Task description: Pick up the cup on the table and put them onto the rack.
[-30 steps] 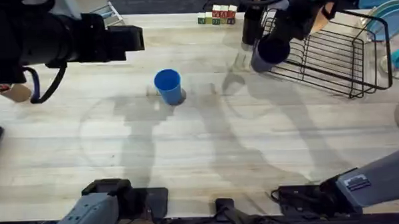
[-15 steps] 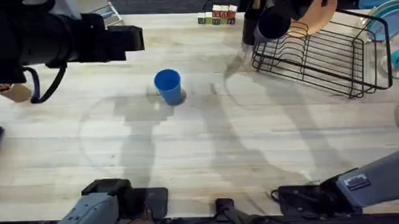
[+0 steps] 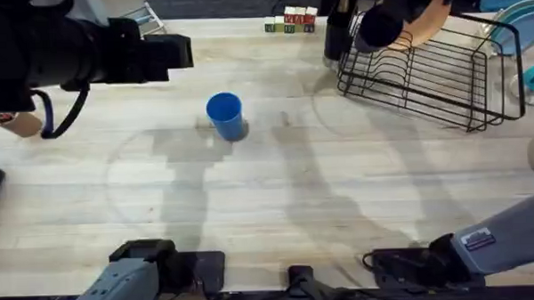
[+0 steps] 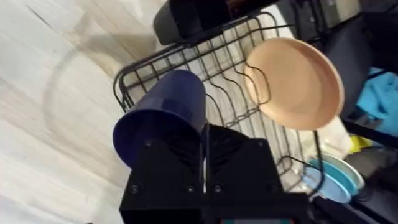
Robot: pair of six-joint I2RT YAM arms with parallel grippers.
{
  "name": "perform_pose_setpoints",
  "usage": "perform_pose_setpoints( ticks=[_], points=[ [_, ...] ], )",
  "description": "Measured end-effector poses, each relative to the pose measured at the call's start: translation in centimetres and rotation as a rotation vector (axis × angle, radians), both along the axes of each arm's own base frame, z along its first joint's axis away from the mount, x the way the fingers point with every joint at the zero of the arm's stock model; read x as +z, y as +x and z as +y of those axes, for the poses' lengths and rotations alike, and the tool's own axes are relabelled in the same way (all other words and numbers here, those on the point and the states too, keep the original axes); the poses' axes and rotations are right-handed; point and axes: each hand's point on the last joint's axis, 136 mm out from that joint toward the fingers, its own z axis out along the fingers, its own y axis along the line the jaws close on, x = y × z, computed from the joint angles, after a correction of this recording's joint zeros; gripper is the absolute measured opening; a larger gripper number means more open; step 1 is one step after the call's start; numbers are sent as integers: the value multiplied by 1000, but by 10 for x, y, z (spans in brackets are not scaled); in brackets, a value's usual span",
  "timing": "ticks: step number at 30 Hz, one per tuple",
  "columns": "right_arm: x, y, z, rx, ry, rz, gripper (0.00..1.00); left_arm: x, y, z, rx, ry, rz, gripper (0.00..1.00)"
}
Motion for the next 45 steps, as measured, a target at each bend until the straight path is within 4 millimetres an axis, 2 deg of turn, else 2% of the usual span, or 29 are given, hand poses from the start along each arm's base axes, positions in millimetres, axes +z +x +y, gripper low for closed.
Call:
perform_pose_setpoints(
  ticks=[12, 18, 35, 41, 42, 45],
  points=[
    [-63, 13, -4, -61, 60, 152, 33, 0, 0, 0, 0, 0, 0, 993],
    [-85, 17, -3, -86, 65, 198, 33, 0, 0, 0, 0, 0, 0, 993],
    [-96, 18, -10, -172, 96, 219, 39, 0, 0, 0, 0, 0, 0, 993],
    [-96, 17, -9, -173, 103, 225, 148, 0, 0, 0, 0, 0, 0, 993],
    [-96, 17, -8, -172, 106, 226, 204, 0, 0, 0, 0, 0, 0, 993],
    [-96, 17, -8, -172, 106, 227, 228, 0, 0, 0, 0, 0, 0, 993]
  ],
)
